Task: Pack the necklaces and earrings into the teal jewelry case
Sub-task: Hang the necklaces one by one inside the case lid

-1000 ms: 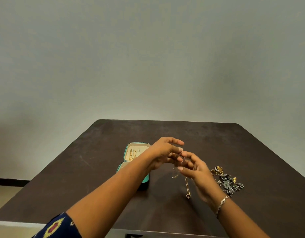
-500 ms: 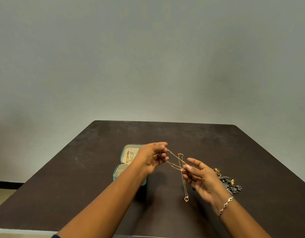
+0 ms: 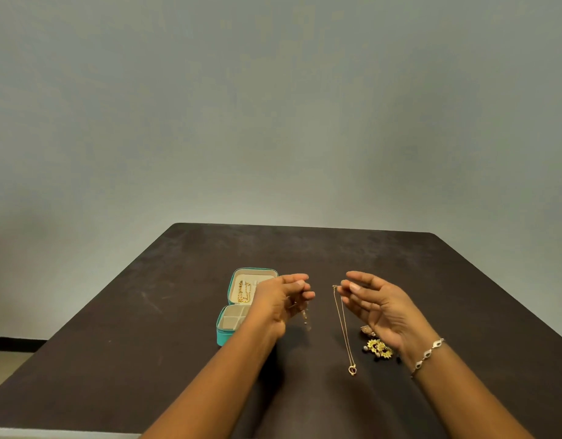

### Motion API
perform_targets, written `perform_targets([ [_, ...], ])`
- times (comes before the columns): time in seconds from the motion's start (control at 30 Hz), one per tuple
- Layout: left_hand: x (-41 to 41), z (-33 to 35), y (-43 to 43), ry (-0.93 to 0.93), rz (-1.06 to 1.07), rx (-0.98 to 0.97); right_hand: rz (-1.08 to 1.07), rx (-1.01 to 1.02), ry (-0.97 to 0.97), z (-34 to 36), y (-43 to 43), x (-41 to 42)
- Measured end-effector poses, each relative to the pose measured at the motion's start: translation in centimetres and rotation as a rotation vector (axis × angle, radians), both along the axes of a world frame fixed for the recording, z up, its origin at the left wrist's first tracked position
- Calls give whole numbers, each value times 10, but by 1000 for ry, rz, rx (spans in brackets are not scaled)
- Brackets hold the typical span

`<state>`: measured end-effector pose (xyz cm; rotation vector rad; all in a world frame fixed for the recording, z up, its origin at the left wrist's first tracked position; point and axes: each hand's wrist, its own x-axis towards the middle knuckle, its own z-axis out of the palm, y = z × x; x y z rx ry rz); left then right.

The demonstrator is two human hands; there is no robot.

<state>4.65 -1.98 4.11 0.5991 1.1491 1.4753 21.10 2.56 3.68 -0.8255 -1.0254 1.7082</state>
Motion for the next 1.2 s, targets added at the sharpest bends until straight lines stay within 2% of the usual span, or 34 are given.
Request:
perform_targets([
  [0.17, -2, 20, 0, 327, -112, 62, 77, 91, -110, -5, 0, -23],
  [0.27, -4, 27, -1, 417, -153, 74, 156, 69, -83, -12, -2, -33],
  [0.37, -6, 31, 0, 430, -196, 86, 177, 15, -40, -20, -6, -43],
  [0.53, -11, 33, -1, 340, -140, 114, 144, -69, -18, -32, -12, -47],
  [0.63, -14, 32, -2, 276, -108, 109, 108, -150, 86, -37, -14, -43],
  [0.77, -19, 30, -2, 78, -49, 81, 99, -253, 224, -41, -14, -36],
  [1.0, -27, 18, -3, -168, -36, -3, 156, -236, 387, -41, -12, -29],
  [1.1, -32, 11, -3, -140, -18, -11, 155, -201, 341, -28, -9, -27],
  [1.2, -34, 9, -3, -77, -5, 4, 44, -132, 131, -6, -4, -28],
])
